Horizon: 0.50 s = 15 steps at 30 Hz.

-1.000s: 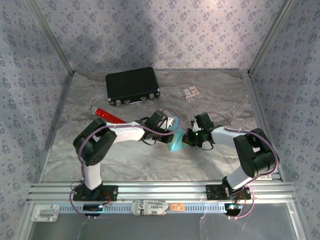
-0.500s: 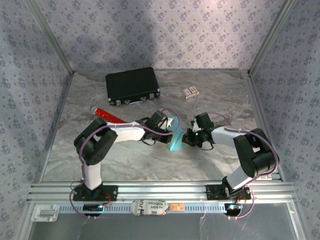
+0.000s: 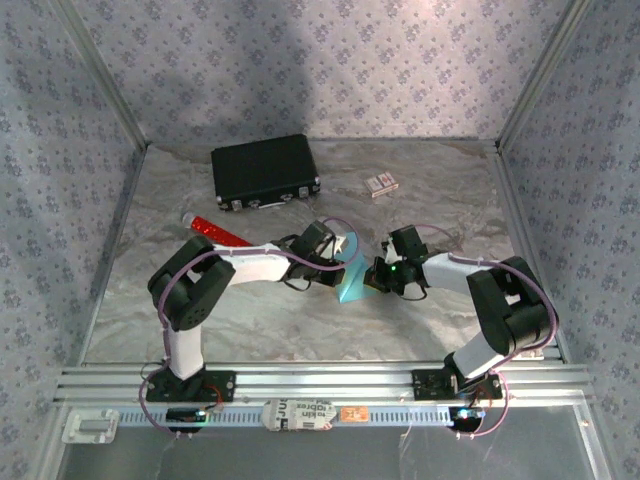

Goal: Fold a paper plane with a square sheet of paper (pick it up from the middle)
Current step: Fold the triangle a second time at the center of the table.

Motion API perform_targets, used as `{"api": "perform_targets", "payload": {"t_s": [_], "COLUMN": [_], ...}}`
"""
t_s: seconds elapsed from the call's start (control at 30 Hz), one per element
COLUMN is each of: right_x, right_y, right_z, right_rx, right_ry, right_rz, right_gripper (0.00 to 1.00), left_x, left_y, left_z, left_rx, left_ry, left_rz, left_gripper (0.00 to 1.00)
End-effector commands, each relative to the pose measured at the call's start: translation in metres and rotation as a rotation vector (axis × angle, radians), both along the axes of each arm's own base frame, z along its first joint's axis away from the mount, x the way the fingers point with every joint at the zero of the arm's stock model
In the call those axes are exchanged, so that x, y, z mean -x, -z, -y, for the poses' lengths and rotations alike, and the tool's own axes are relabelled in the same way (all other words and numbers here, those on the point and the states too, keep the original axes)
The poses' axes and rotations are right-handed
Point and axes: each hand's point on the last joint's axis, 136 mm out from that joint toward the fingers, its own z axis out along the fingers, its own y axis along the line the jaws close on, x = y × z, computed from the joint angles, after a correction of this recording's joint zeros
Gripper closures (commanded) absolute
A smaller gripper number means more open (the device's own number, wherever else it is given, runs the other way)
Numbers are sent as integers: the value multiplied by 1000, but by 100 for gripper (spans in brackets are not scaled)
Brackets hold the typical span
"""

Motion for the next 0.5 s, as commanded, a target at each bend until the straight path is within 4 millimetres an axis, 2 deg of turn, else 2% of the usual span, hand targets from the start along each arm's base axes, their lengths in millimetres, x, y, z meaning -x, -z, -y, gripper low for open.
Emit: {"api": "perform_targets", "payload": {"t_s": [0.0,0.47], "right_x": [18,18], "right_y": [18,17], "right_z": [13,13], "right_rx": [83,80], "right_ry": [6,10], "right_rz": [-67,-65], "right_gripper": [94,94], "left_x": [-1,-2], "left_y": [-6,-12], "left_z": [-4,-2], "left_rx": [4,22], "left_ry": [-14,-16], "left_rz": [3,15], "left_gripper": [95,95]}}
